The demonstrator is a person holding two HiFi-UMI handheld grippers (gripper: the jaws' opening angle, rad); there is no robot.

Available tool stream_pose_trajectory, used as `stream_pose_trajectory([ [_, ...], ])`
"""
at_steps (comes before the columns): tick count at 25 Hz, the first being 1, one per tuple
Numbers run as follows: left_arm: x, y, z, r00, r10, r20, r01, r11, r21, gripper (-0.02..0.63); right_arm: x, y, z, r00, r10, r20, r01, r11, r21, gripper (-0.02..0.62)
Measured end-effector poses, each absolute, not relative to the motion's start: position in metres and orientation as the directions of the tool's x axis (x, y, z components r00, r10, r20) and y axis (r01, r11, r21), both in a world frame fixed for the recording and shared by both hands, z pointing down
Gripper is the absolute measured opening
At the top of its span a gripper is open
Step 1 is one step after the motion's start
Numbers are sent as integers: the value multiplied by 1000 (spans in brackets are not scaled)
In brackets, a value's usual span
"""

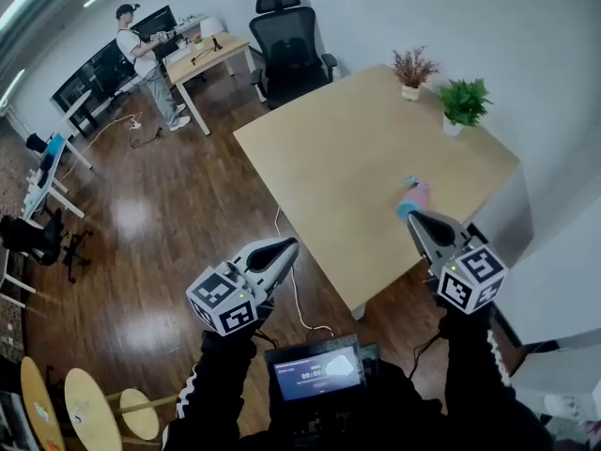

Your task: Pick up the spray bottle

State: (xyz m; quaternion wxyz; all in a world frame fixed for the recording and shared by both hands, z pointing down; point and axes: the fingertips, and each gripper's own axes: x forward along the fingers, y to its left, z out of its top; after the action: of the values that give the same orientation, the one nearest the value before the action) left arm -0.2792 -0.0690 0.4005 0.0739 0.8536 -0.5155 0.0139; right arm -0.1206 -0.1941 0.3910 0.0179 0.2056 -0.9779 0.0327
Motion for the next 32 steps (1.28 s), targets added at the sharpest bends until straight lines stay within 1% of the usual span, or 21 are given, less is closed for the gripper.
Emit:
stream_pose_trajectory([
  [4,-315,-131,399,541,-833,114,-840,-528,123,17,-153,-235,398,-890,-451,72,-455,887,-73,6],
  [7,-355,-167,411,610,-786,106,-792,-597,128,17,-186,-254,409,-855,-510,90,-516,855,-57,6],
  [13,-454,-228,423,769,-633,85,-639,-758,130,17,-270,-277,417,-727,-674,131,-684,728,-50,6],
  [16,-487,-258,420,819,-568,81,-574,-808,136,17,-306,-290,417,-695,-701,158,-718,691,-91,6],
  [18,-489,-280,419,842,-534,80,-540,-829,145,17,-312,-306,418,-685,-707,177,-727,678,-109,6],
  [20,-480,-307,418,850,-521,79,-527,-838,142,17,-303,-327,420,-668,-720,188,-742,663,-100,6],
  [23,-462,-360,411,815,-575,64,-579,-806,127,17,-276,-368,418,-664,-725,184,-747,656,-110,6],
  [25,-442,-396,408,797,-602,49,-602,-784,154,17,-255,-398,416,-683,-706,187,-729,674,-119,6],
  [27,-415,-426,407,799,-599,54,-599,-782,173,17,-230,-429,415,-699,-688,194,-712,692,-113,61],
  [30,-386,-458,403,802,-595,60,-595,-784,178,17,-202,-469,417,-708,-672,216,-702,703,-113,63],
  [32,-383,-479,409,803,-592,71,-594,-786,170,18,-197,-494,425,-699,-670,249,-708,697,-112,61],
])
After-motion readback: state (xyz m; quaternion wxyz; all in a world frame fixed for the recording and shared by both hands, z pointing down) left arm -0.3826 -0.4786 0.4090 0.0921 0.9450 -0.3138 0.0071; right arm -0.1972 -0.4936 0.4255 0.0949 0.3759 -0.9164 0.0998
